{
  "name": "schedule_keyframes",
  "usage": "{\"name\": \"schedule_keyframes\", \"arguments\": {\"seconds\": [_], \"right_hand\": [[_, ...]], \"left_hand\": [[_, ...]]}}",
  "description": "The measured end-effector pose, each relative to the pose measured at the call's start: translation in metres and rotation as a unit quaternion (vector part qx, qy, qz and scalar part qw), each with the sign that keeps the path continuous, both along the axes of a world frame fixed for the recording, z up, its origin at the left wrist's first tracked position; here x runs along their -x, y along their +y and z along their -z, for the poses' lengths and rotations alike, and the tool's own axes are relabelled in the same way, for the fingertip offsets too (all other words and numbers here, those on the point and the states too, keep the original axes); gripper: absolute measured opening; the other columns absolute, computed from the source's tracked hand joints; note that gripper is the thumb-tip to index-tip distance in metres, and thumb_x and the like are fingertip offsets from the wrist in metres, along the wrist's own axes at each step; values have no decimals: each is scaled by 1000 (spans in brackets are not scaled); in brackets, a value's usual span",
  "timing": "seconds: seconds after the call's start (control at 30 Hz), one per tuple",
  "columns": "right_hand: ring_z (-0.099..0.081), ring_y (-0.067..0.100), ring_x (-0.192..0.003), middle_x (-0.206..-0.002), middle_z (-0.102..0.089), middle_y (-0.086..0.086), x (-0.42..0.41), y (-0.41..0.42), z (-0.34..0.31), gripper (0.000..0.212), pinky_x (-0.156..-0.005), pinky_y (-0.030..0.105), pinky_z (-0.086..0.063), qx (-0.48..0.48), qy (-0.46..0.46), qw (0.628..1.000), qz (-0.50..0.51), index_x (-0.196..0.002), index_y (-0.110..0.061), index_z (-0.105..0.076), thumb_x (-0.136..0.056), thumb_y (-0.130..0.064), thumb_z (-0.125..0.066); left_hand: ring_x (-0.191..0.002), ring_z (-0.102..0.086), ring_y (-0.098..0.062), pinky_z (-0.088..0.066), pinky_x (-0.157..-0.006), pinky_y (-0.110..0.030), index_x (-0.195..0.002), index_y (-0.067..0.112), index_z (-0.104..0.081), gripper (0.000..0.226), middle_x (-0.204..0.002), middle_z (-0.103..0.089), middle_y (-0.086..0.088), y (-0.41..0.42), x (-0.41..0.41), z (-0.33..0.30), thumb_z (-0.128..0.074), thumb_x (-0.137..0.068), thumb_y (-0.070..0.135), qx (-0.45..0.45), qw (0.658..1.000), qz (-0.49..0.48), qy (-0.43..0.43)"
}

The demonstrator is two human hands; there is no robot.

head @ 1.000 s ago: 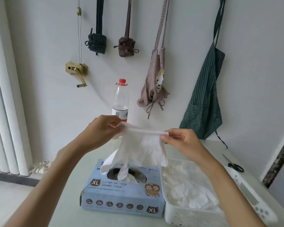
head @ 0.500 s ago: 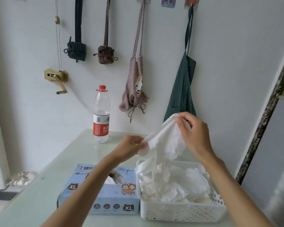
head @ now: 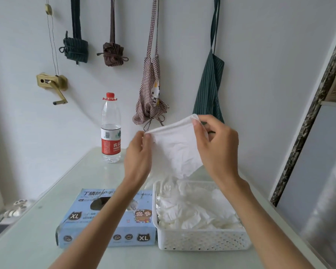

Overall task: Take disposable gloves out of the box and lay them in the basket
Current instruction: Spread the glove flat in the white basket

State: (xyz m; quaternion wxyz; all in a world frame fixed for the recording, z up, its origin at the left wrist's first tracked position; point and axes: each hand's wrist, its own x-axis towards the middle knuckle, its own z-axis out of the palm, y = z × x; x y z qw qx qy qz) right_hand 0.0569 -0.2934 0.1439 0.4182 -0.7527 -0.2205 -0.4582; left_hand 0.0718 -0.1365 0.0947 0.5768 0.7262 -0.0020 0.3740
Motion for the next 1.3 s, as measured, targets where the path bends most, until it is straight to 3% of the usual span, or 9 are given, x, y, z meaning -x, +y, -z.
{"name": "schedule_keyframes", "arguments": {"seconds": [0.13,0.3,0.43,0.53,0.87,0.93,1.03,1.17,1.3], "right_hand": [[-40,11,-45,-48,-52,-7,-4,-18,3,18,-47,23,-32,-91,70,992,-44,-83,-15,-68,-94,-26,-58],[-65,32,-79,-77,-70,18,-37,-75,75,19,-73,38,-51,-58,284,955,55,-75,-21,-63,-92,-27,-59],[-56,26,-68,-60,-58,-3,-55,-105,126,21,-62,30,-40,45,390,904,168,-86,-15,-65,-95,-31,-52],[-61,28,-80,-82,-67,1,-60,-112,138,22,-63,29,-39,115,386,890,214,-99,-17,-66,-97,-31,-48],[-63,31,-97,-105,-68,9,-68,-111,144,28,-69,33,-42,244,341,864,277,-117,-18,-59,-100,-34,-43],[-63,30,-98,-107,-67,8,-68,-112,143,29,-70,33,-41,265,333,857,290,-118,-18,-58,-101,-34,-41],[-63,26,-98,-109,-67,5,-69,-116,143,30,-71,32,-44,314,319,837,315,-119,-18,-55,-102,-35,-37],[-64,21,-100,-113,-66,2,-64,-114,144,32,-72,29,-46,397,301,806,318,-123,-19,-50,-102,-37,-35],[-63,19,-102,-117,-63,-1,-60,-117,139,33,-74,29,-47,404,293,816,292,-126,-20,-49,-99,-38,-43]], "left_hand": [[-65,-55,-32,-40,-58,-38,-105,22,-50,23,-67,-59,-4,-7,-6,-5,-31,-102,35,-193,971,-139,-32],[-86,-62,-36,-42,-64,-36,-115,27,-54,29,-91,-70,-8,-37,-51,49,-35,-100,42,-417,906,-34,67],[-95,-60,-33,-33,-67,-32,-117,28,-56,34,-103,-67,-6,-57,-74,85,-34,-99,48,-547,825,14,140],[-94,-60,-32,-32,-67,-33,-121,25,-50,37,-104,-66,-6,-64,-82,92,-32,-100,49,-593,794,-2,134],[-98,-61,-10,-45,-68,-26,-113,31,-60,24,-109,-63,13,-36,-61,73,-53,-94,43,-475,876,26,81],[-118,-53,-12,-47,-93,-32,-130,33,-50,41,-130,-55,11,-30,-45,74,-42,-95,53,-531,828,124,132],[-147,-8,-11,-11,-120,-36,-152,32,-6,70,-159,-8,10,-24,-22,82,-23,-92,65,-612,705,238,270],[-146,12,-11,9,-118,-34,-151,27,11,77,-159,11,7,-20,-13,88,-19,-92,67,-677,619,235,320],[-146,13,-12,9,-117,-34,-151,26,9,79,-159,10,7,-21,-8,81,-21,-91,68,-688,594,242,340]]}}
